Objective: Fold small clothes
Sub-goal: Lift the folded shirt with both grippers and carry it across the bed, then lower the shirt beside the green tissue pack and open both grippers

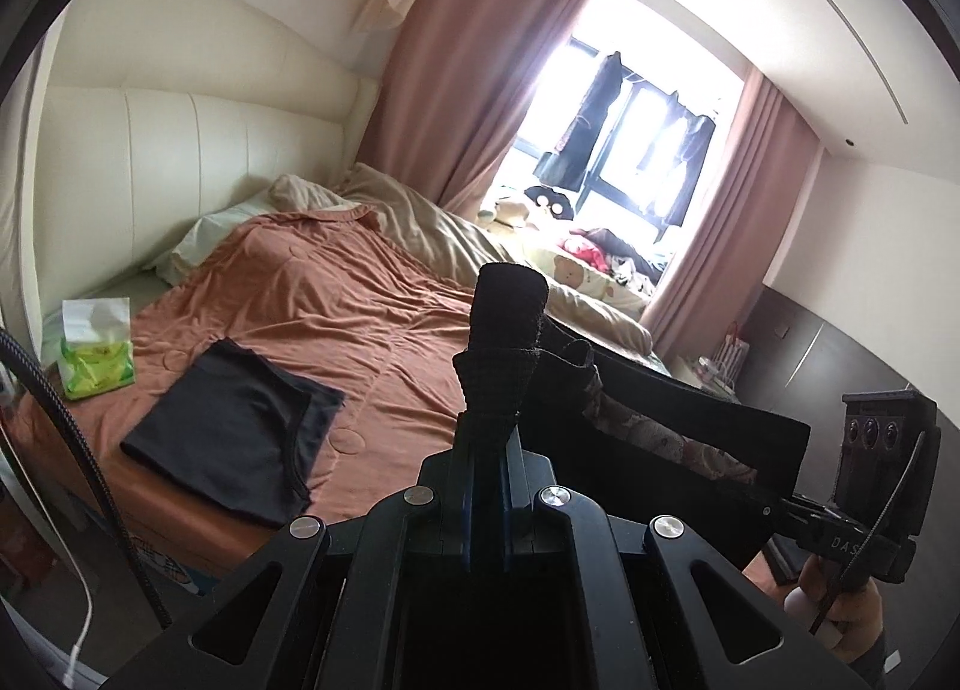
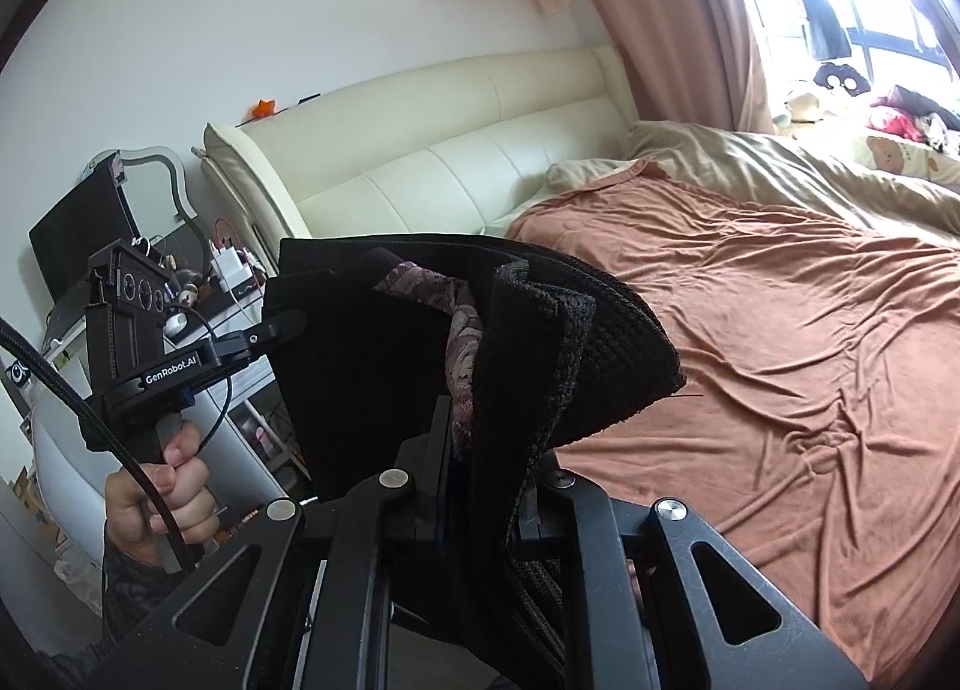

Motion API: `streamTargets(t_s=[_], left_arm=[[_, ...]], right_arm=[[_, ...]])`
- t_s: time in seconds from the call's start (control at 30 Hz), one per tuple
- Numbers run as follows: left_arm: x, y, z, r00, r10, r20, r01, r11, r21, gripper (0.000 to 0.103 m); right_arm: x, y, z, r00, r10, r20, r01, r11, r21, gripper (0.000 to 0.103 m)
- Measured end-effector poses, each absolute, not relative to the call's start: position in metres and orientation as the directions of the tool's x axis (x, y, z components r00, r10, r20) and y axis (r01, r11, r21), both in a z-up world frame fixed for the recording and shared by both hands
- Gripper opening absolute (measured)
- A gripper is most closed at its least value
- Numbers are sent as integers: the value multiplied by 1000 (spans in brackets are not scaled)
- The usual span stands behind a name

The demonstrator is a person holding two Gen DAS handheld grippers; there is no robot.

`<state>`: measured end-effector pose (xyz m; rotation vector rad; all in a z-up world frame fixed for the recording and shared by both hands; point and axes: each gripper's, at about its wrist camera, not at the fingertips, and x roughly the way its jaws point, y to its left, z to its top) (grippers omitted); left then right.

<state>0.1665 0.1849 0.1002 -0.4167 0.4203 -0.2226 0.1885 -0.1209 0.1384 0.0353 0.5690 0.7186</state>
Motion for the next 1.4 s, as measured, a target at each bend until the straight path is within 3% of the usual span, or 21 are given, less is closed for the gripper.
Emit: streamTargets(t_s=[0.7,1.4], left_arm=[[293,307,112,887,-186,-424,20,930,-366,6],[322,359,104,875,-32,-483,-118,954,-276,6]], right_arm=[[345,-11,100,514,748,-421,-696,650,305,10],[384,71,83,414,791,-451,-735,582,347,10]])
